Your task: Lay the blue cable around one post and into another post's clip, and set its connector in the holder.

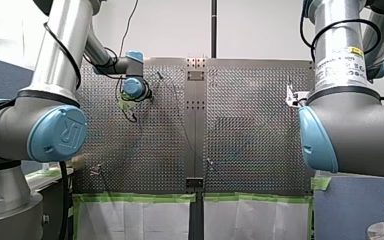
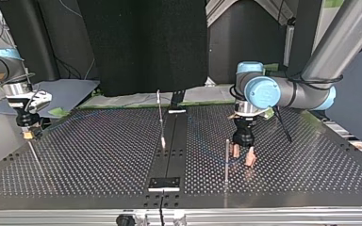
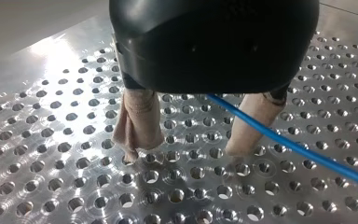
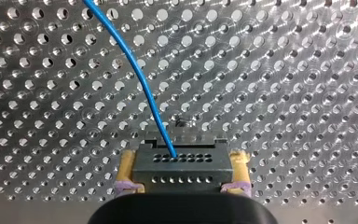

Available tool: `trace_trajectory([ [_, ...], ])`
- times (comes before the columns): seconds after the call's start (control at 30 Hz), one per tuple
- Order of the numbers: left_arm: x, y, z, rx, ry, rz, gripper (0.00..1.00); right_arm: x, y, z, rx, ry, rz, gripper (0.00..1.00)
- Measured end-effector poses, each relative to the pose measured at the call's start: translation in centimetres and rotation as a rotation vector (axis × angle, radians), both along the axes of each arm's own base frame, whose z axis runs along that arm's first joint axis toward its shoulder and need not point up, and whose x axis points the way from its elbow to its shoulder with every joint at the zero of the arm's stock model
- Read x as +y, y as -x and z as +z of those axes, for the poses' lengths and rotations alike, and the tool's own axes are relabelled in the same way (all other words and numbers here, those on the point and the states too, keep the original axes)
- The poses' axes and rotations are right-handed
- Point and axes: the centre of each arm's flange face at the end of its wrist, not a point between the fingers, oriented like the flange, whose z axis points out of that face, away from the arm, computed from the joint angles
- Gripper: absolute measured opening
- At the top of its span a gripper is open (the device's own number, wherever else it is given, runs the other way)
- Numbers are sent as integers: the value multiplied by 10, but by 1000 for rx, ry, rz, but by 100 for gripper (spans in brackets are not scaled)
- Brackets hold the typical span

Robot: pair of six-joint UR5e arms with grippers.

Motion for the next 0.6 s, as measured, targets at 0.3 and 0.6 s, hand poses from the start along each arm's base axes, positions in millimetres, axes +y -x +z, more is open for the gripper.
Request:
trace_trajectory([
  [0.3, 0, 0, 0, 0, 0, 0, 100, -1, 2, -3, -5, -5, 1, 0],
  [0.6, 1, 0, 0, 0, 0, 0, 100, -2, 1, -3, -9, -2, 21, 0],
])
